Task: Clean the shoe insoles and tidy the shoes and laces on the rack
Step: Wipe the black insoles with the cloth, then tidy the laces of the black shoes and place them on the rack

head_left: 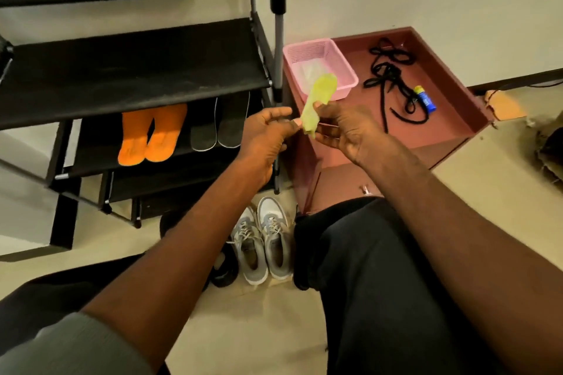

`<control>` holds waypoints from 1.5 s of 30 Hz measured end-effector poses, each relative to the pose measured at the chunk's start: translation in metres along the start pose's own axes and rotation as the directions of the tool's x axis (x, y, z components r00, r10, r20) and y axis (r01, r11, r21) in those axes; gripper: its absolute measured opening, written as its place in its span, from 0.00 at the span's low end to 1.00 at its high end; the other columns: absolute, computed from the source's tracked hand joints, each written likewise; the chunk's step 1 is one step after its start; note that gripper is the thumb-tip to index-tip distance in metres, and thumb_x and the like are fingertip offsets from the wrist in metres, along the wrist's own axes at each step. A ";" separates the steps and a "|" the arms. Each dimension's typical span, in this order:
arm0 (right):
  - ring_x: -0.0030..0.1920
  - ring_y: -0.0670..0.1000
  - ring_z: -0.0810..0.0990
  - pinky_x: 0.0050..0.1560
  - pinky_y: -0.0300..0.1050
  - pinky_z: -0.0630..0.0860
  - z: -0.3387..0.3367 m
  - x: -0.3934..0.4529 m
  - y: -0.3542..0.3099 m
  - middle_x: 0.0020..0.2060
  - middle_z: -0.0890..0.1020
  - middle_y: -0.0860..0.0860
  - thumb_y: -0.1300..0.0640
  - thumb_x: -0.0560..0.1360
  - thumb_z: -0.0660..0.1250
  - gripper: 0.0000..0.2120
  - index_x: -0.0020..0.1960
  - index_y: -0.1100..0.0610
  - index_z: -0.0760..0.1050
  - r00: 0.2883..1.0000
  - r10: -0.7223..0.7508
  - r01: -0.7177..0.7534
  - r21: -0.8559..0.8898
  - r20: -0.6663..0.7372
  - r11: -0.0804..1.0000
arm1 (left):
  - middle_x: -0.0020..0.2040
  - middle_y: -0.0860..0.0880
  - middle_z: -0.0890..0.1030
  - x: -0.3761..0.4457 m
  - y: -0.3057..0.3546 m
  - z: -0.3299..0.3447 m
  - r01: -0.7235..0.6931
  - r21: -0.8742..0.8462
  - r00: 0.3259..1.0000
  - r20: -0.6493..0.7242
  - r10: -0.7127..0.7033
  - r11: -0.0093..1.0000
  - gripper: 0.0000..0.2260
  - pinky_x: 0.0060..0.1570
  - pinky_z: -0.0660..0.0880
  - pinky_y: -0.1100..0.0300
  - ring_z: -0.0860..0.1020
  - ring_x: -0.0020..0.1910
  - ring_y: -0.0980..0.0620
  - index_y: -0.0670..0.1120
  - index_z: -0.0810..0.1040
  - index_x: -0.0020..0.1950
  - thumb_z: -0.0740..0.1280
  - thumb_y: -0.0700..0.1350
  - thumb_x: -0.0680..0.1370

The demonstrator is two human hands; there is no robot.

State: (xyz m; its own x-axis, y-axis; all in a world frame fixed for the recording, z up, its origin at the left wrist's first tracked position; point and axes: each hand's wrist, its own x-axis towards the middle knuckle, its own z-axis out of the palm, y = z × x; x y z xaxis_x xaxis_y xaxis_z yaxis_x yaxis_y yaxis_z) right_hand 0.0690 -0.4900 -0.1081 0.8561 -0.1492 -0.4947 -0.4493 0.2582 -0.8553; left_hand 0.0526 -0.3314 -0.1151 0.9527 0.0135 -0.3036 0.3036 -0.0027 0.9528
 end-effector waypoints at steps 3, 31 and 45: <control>0.34 0.52 0.84 0.32 0.42 0.80 -0.019 0.042 -0.024 0.43 0.85 0.56 0.63 0.78 0.73 0.09 0.58 0.62 0.80 0.986 -0.135 0.126 -0.101 -0.097 0.987 | 0.49 0.48 0.85 0.024 0.001 0.017 -0.089 0.091 0.996 -0.002 0.090 0.992 0.10 0.41 0.79 0.63 0.82 0.47 0.56 0.45 0.82 0.59 0.73 0.39 0.78; 0.52 0.50 0.85 0.56 0.47 0.81 0.024 0.123 -0.044 0.48 0.87 0.47 0.63 0.70 0.64 0.16 0.49 0.51 0.87 0.819 -0.558 0.346 -0.662 -0.134 0.666 | 0.68 0.47 0.76 0.039 -0.035 0.019 -0.491 0.523 0.870 0.342 0.356 0.697 0.22 0.66 0.72 0.58 0.74 0.67 0.51 0.44 0.72 0.73 0.67 0.36 0.78; 0.53 0.53 0.85 0.57 0.48 0.81 0.161 -0.026 0.198 0.47 0.88 0.49 0.60 0.74 0.66 0.10 0.38 0.51 0.83 0.923 0.072 0.301 -0.827 0.378 0.475 | 0.64 0.40 0.80 -0.059 -0.208 -0.221 0.511 0.732 0.847 -0.341 -0.408 0.450 0.19 0.60 0.75 0.50 0.78 0.64 0.38 0.43 0.75 0.68 0.63 0.53 0.83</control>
State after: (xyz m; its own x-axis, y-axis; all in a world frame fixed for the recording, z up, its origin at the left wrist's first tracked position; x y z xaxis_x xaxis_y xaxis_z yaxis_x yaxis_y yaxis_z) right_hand -0.0011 -0.2812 -0.2398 0.8542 0.2414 -0.4604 -0.1667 -0.7116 -0.6825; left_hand -0.0697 -0.1103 -0.2940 0.6788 0.3530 -0.6439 0.6326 -0.7264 0.2686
